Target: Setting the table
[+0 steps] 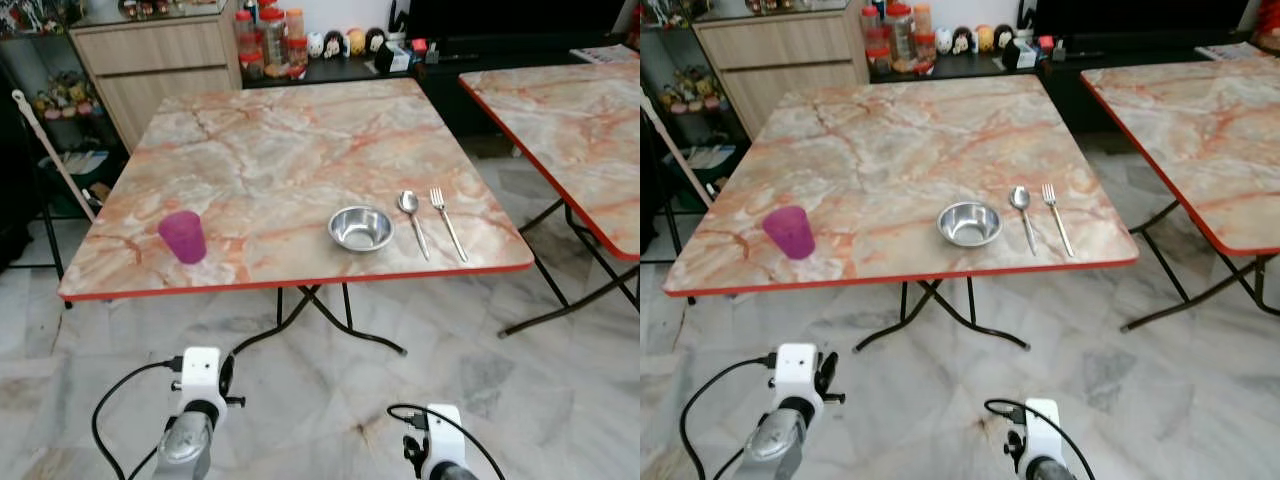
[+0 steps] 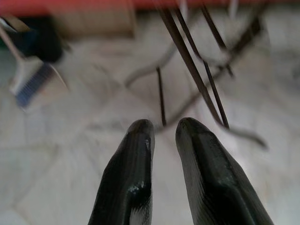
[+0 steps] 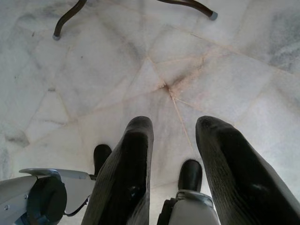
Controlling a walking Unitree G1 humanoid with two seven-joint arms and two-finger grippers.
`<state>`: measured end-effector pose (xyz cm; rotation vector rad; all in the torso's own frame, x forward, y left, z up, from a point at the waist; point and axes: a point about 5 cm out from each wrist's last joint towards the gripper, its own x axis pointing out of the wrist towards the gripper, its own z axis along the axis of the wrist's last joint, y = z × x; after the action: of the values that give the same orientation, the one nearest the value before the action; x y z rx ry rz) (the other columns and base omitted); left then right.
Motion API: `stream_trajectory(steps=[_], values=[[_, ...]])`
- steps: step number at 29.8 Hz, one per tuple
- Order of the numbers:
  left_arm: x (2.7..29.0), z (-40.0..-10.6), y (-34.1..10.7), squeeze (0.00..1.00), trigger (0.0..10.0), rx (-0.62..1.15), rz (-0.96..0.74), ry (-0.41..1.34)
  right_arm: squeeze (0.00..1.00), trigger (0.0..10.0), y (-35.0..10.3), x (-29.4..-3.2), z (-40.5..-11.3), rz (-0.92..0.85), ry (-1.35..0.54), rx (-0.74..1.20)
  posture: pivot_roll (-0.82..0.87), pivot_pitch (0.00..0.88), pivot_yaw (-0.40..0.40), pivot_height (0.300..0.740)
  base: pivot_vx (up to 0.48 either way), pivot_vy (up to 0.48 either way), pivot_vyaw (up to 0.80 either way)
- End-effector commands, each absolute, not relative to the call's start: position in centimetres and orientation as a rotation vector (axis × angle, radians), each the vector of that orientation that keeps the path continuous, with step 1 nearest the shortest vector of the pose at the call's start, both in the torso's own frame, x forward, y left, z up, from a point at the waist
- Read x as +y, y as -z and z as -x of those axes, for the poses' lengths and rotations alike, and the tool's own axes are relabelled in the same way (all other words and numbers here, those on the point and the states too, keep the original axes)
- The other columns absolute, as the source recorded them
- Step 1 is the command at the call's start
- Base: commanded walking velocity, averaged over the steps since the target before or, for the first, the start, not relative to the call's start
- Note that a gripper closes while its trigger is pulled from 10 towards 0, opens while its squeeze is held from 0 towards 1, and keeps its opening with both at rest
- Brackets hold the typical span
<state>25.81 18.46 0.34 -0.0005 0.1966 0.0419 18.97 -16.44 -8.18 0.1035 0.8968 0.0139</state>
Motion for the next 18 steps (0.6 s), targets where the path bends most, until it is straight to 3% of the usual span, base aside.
stream_trajectory(steps=[1,6,18], values=[[19.4,-26.0,-1.5,0.0,10.0,0.126,0.018,-0.095,0.0,10.0,8.2,-16.3,-19.0,-0.106,-0.016,0.894,0.12,0.014,0.042,0.74,0.0,0.0,0.0],[19.2,-26.4,-2.6,0.0,10.0,0.063,0.023,-0.103,0.0,10.0,8.1,-16.1,-19.1,-0.102,-0.029,0.892,0.12,0.013,0.038,0.74,0.0,0.0,0.0],[18.6,-26.8,-3.4,0.0,10.0,0.042,0.029,-0.097,0.0,10.0,8.0,-16.2,-19.3,-0.091,-0.028,0.887,0.12,0.01,0.039,0.74,0.0,-0.415,0.0]])
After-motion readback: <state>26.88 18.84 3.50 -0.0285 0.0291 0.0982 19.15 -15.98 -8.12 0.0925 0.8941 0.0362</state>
